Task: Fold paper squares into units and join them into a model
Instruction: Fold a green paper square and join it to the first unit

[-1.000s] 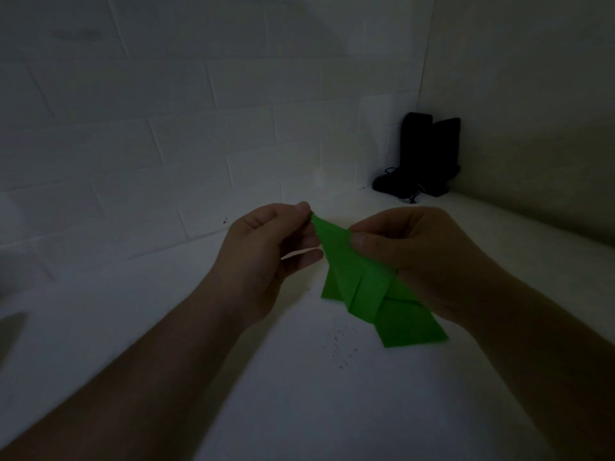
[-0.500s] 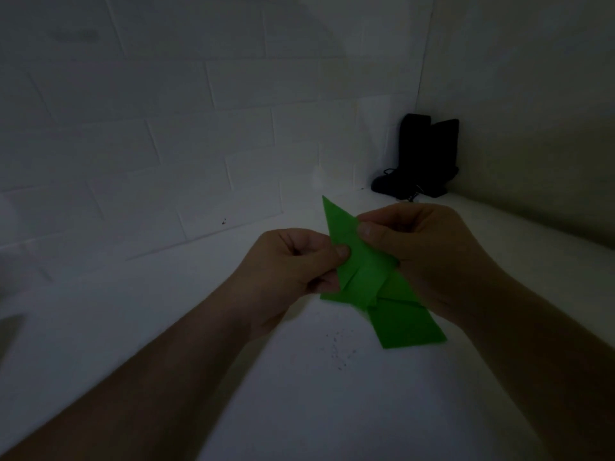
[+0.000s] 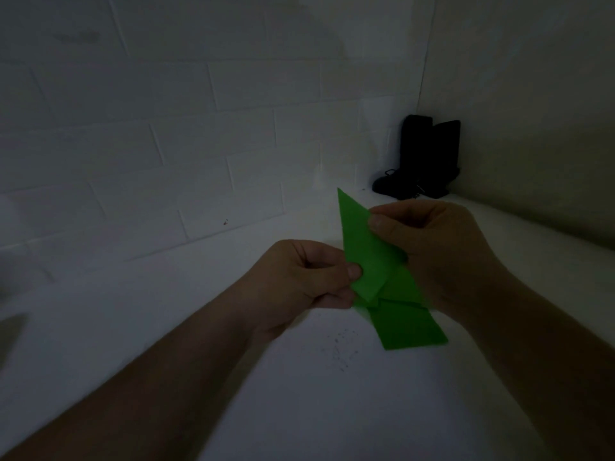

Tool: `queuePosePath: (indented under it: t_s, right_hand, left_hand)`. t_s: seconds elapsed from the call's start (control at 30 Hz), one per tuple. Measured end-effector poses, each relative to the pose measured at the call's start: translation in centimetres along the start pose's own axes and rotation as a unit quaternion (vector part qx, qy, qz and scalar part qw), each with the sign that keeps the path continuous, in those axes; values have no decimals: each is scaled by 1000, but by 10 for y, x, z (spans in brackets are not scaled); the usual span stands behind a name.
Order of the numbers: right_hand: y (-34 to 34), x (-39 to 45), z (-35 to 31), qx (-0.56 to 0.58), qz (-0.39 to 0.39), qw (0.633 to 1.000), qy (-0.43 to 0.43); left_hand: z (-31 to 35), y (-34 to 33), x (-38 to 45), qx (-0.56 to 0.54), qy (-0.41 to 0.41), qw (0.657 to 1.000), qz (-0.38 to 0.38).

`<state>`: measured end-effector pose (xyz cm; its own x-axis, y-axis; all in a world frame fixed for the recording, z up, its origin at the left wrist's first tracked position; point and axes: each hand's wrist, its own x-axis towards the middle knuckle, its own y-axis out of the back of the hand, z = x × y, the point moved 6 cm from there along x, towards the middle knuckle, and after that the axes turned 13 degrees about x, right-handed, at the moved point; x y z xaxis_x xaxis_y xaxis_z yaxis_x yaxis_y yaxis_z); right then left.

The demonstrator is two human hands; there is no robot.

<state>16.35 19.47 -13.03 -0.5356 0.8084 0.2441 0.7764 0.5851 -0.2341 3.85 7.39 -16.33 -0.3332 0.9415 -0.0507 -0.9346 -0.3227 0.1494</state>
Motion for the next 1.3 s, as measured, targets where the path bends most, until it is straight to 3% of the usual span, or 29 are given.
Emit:
queuePosePath:
  t_s: [0.43, 0.53, 0.7, 1.3]
  right_hand:
    - [-3, -5, 0, 12, 10, 1000, 3]
    - [-7, -7, 1, -10, -9, 1000, -3]
    - [-12, -11, -1, -48, -28, 998, 7]
    - [-22, -20, -3, -78, -74, 994, -21]
  left_hand:
    - [3, 9, 1, 46, -16, 999, 6]
    - [4, 8, -1, 10, -26, 1000, -1]
    - [9, 18, 1, 2, -46, 997, 66]
    - [14, 26, -1, -56, -62, 993, 78]
